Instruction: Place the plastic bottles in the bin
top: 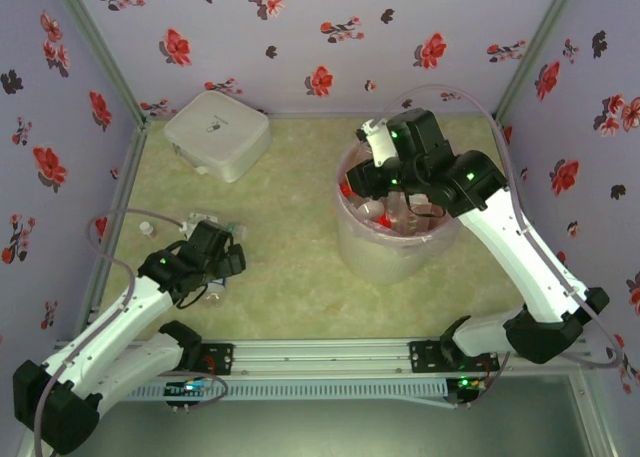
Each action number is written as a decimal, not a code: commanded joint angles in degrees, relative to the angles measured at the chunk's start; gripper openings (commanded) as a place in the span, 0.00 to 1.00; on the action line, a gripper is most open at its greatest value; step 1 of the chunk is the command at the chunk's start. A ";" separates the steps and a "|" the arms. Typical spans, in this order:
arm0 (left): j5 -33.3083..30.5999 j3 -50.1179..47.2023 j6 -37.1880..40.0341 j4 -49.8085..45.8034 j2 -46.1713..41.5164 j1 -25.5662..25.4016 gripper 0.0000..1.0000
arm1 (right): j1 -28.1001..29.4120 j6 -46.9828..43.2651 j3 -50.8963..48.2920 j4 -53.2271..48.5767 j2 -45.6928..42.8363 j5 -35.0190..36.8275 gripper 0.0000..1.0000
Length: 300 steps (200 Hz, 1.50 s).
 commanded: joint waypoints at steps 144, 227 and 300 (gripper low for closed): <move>-8.98 -4.18 -15.37 29.64 11.77 14.32 1.00 | -11.59 4.61 -6.04 7.02 -12.53 1.80 0.89; -4.18 -0.97 -18.91 39.95 29.47 15.60 1.00 | -15.74 3.41 -10.17 8.08 -13.00 -0.22 0.89; -1.58 0.43 -19.80 42.25 35.51 15.56 0.85 | -18.11 2.69 -11.71 8.93 -12.74 -0.39 0.89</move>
